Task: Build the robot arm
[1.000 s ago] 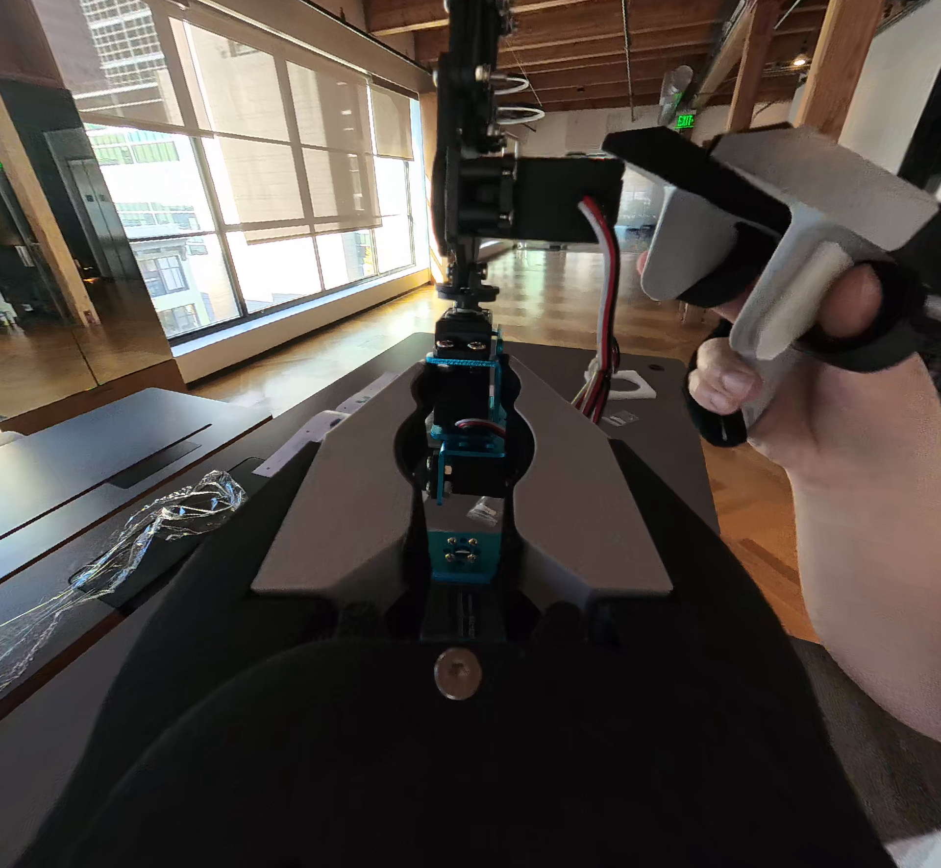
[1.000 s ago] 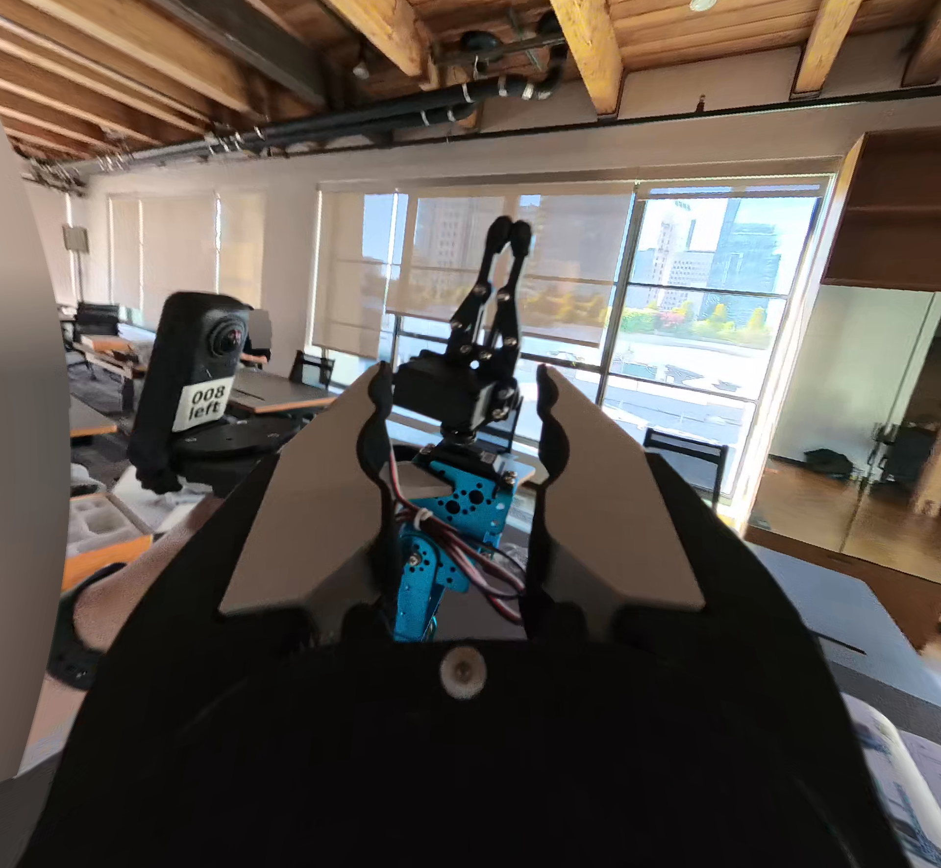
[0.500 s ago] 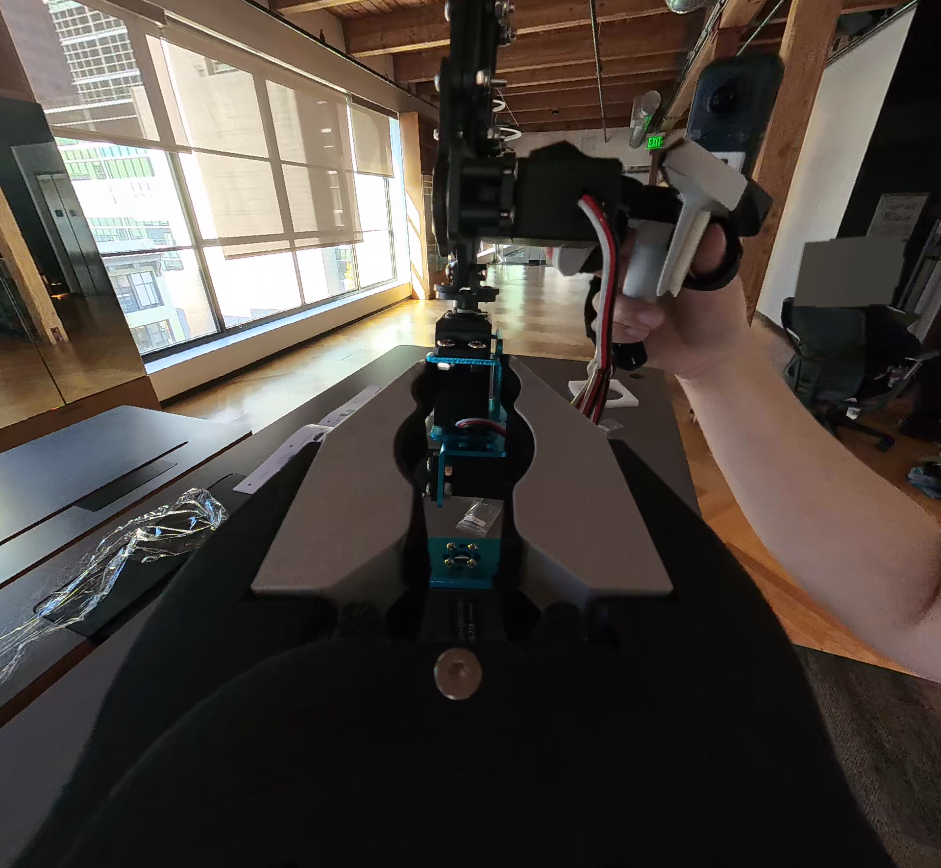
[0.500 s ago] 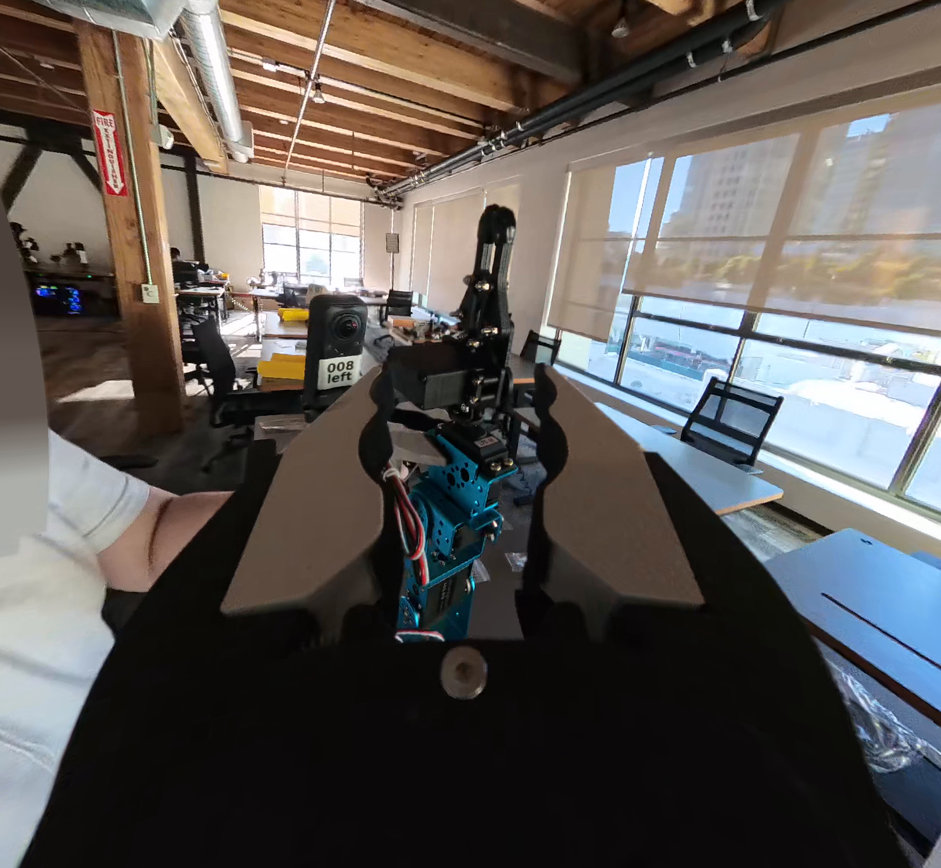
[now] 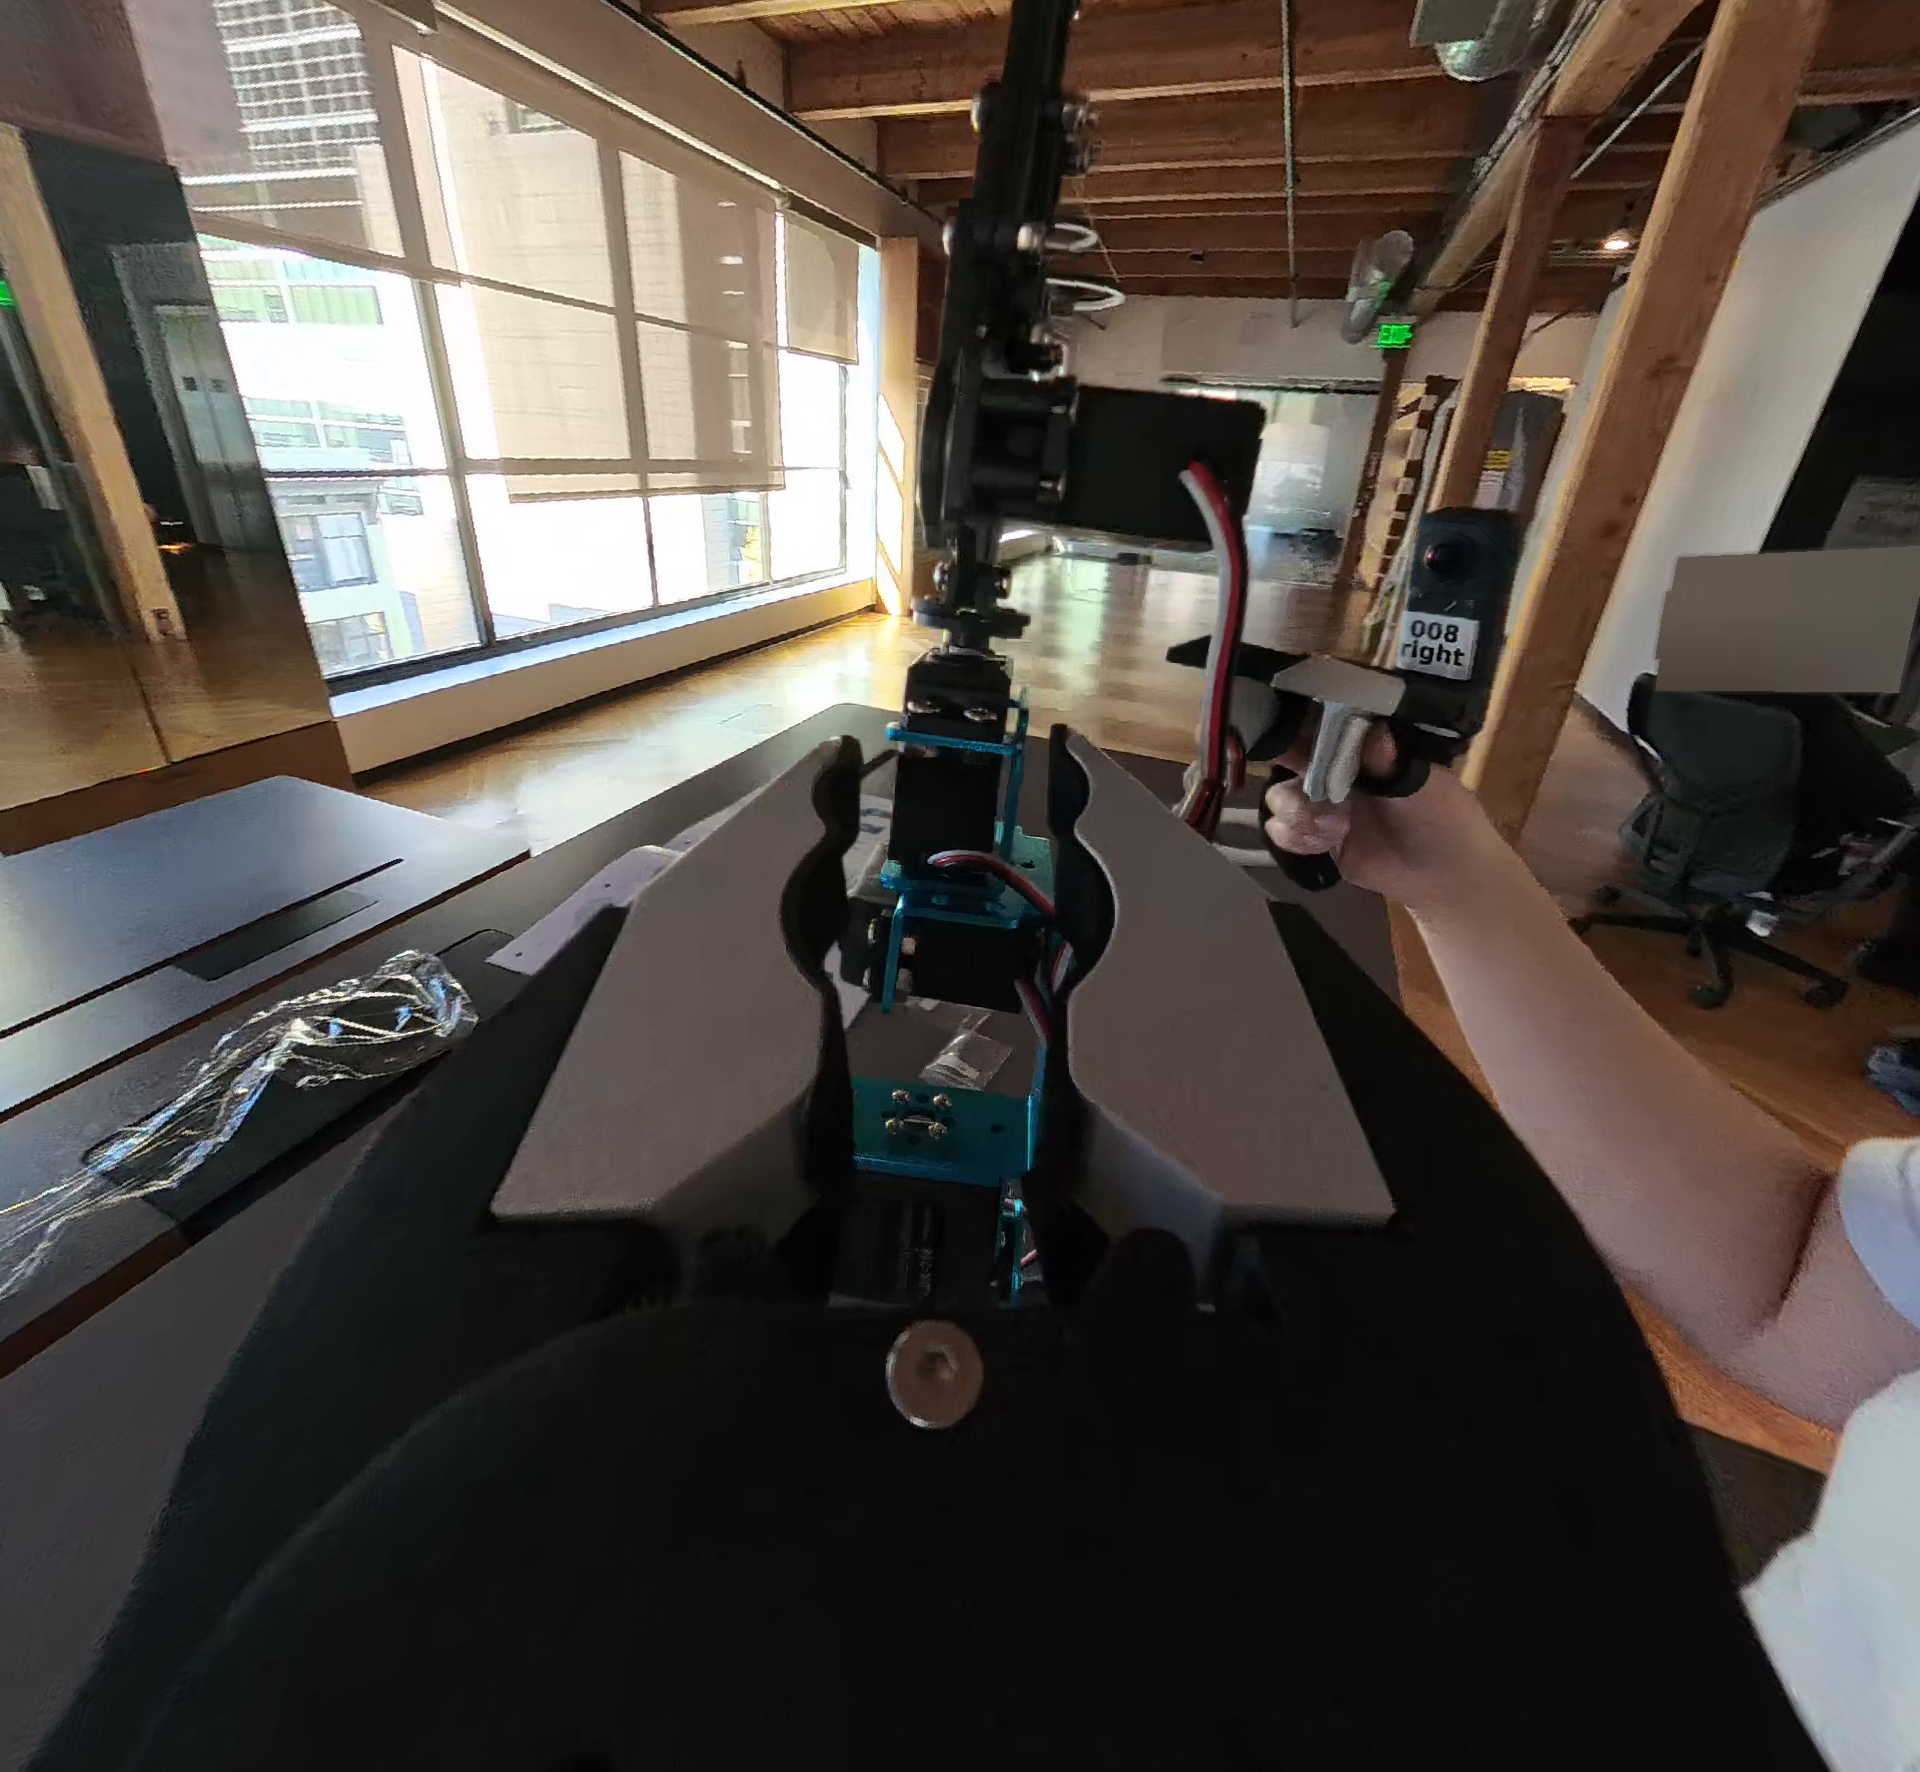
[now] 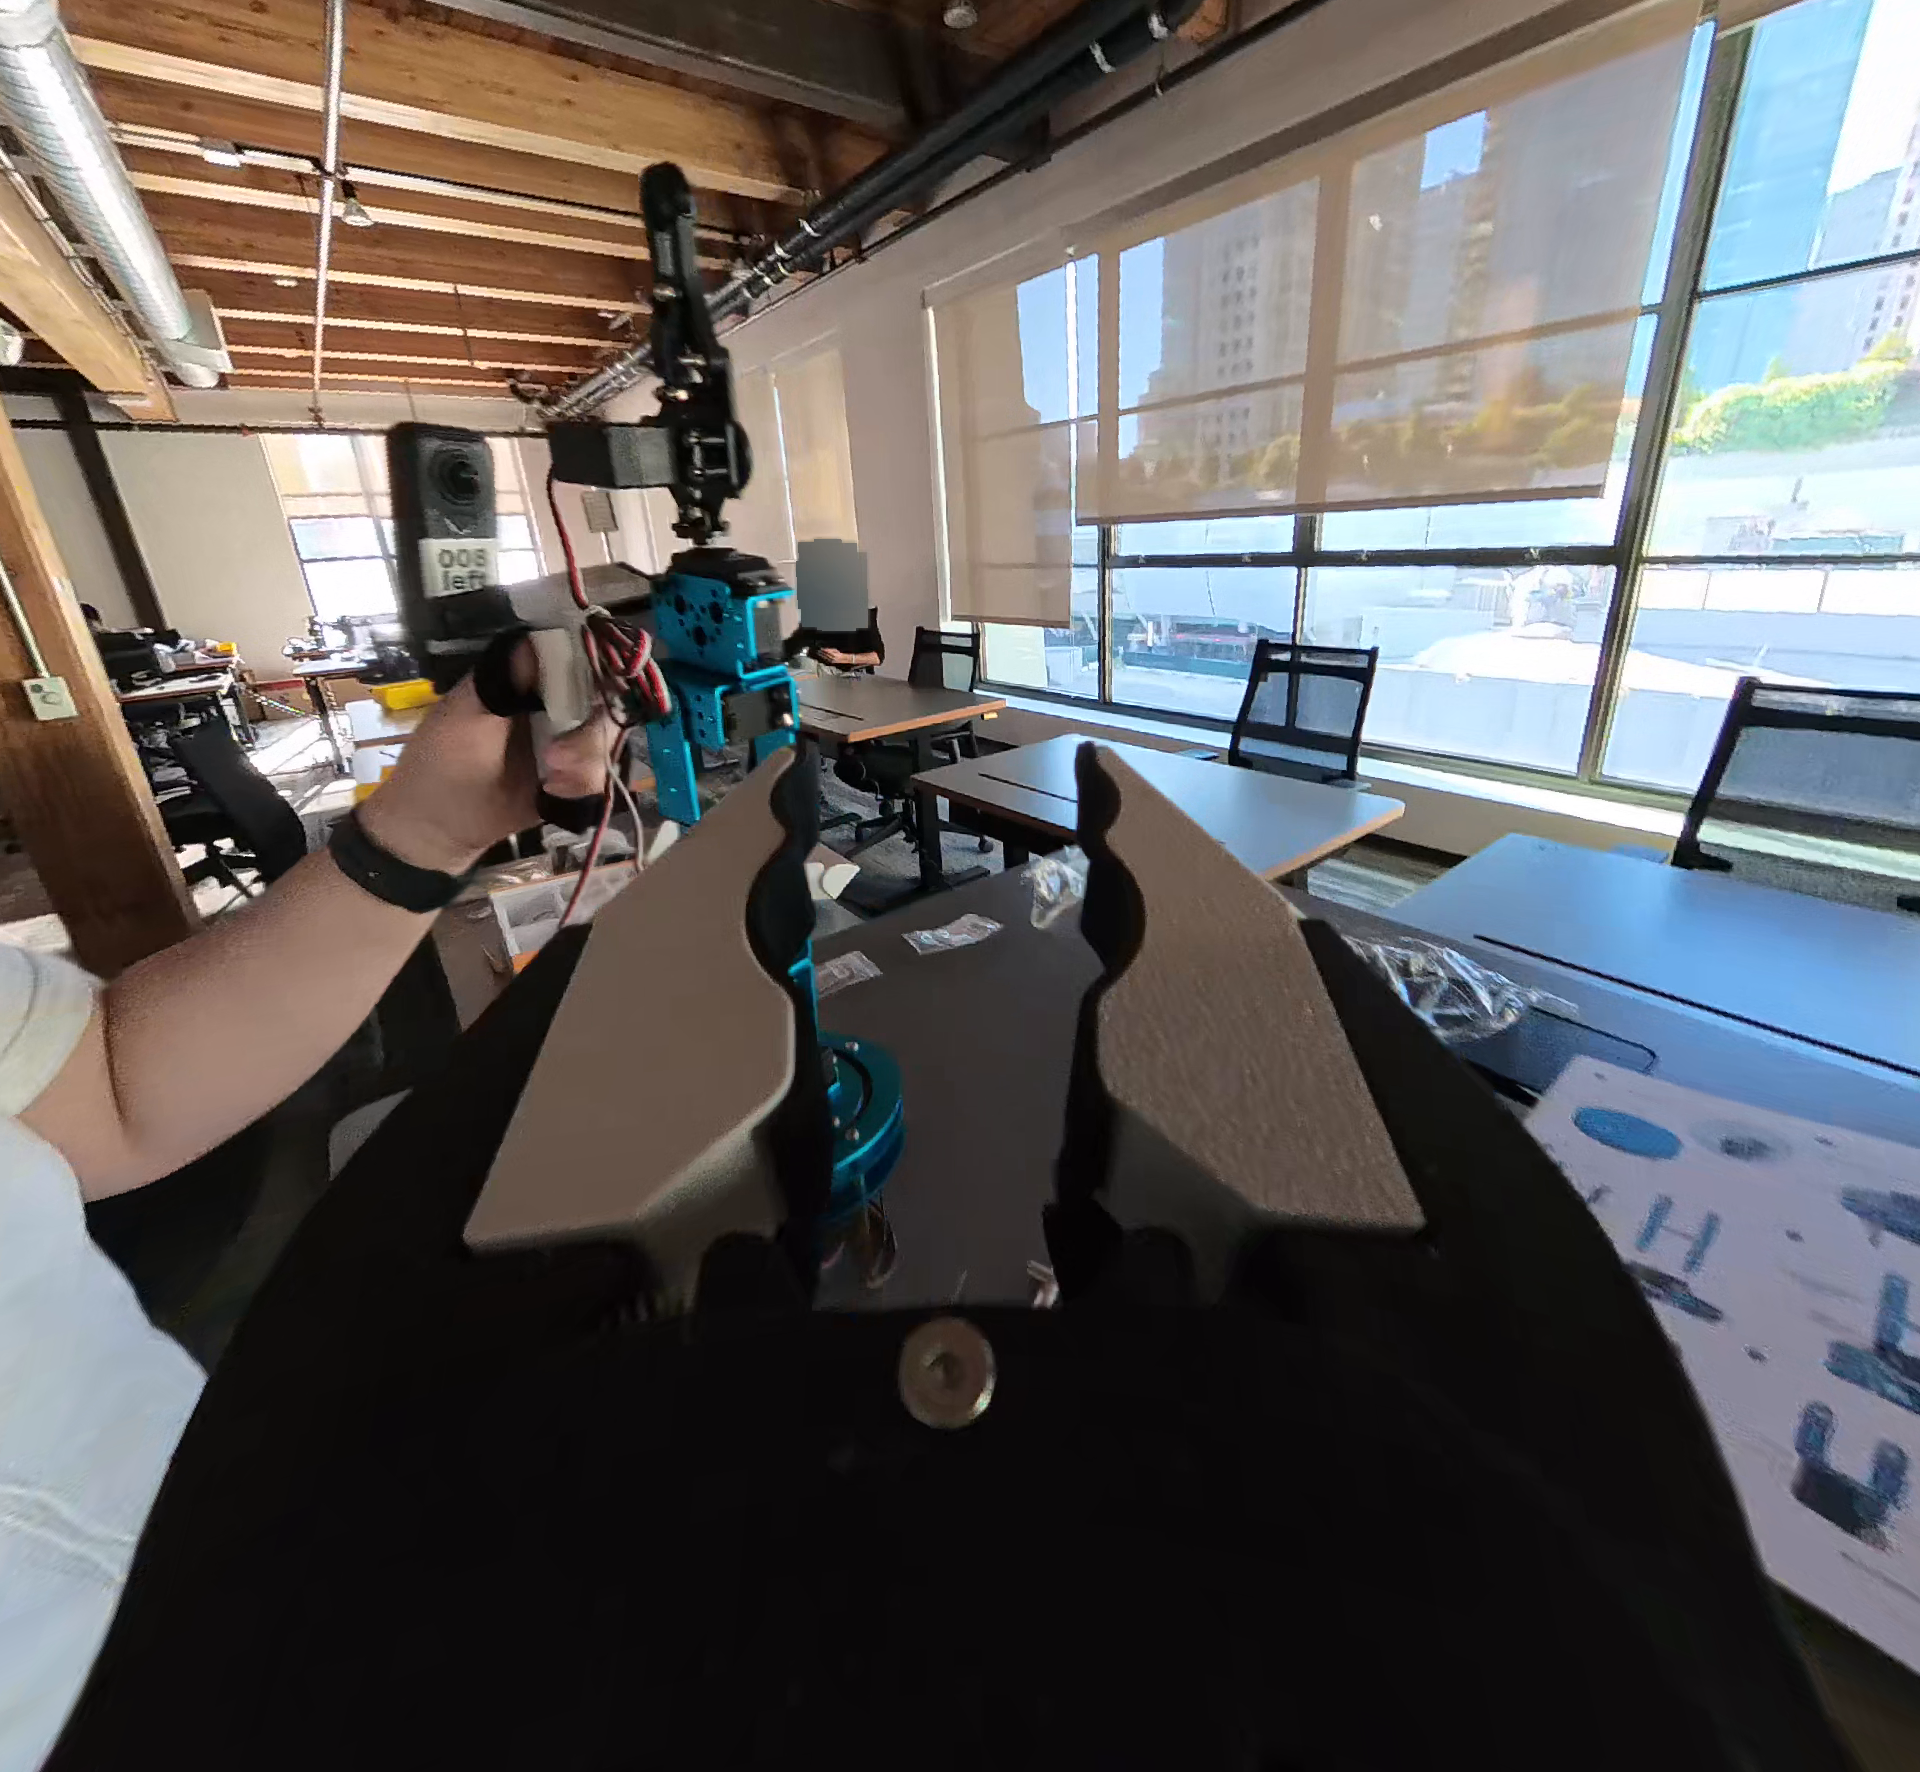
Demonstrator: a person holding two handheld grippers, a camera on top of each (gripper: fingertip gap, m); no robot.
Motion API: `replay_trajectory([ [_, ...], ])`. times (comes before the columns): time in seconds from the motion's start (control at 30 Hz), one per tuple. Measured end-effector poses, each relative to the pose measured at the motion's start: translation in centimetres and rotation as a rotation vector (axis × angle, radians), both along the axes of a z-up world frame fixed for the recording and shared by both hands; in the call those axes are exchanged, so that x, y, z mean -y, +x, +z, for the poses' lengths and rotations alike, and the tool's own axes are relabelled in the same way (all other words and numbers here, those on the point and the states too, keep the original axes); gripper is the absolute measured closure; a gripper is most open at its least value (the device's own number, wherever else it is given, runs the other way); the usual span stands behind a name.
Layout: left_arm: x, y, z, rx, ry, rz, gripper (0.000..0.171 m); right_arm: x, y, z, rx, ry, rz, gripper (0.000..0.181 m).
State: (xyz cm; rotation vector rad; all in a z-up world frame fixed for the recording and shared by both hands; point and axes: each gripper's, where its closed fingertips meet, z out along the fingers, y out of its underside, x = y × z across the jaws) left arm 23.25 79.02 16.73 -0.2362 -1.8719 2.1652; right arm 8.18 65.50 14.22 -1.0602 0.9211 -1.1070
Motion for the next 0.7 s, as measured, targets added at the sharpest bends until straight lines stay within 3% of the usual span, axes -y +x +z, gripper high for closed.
replay_trajectory([
  [0.17, -2.8, 1.8, 1.7, 0.115, 0.005, 0.217, 0.129, 0.6, -1.0, -0.8, -0.071, -0.008, 0.091, 0.133],
  [0.27, -5.4, 2.3, 6.2, 0.163, -0.049, 0.294, 0.126, -2.4, 0.8, -1.2, -0.116, -0.111, 0.252, 0.133],
  [0.33, -5.3, 1.2, 8.9, 0.2, -0.027, 0.254, 0.121, -4.9, 3.2, -1.6, -0.168, -0.205, 0.369, 0.128],
  [0.4, -3.7, 0.0, 9.6, 0.212, 0.106, 0.172, 0.105, -7.4, 6.1, -1.7, -0.188, -0.323, 0.469, 0.123],
  [0.47, -1.9, -0.3, 10.0, 0.173, 0.195, 0.144, 0.104, -9.2, 8.9, -0.6, -0.158, -0.375, 0.532, 0.12],
  [0.57, 0.0, -0.3, 9.4, 0.124, 0.306, 0.127, 0.102, -10.6, 12.1, 1.8, -0.099, -0.293, 0.61, 0.12],
  [0.7, 1.6, -1.2, 8.4, 0.077, 0.427, 0.046, 0.106, -12.1, 12.3, 2.8, -0.055, -0.199, 0.771, 0.12],
])
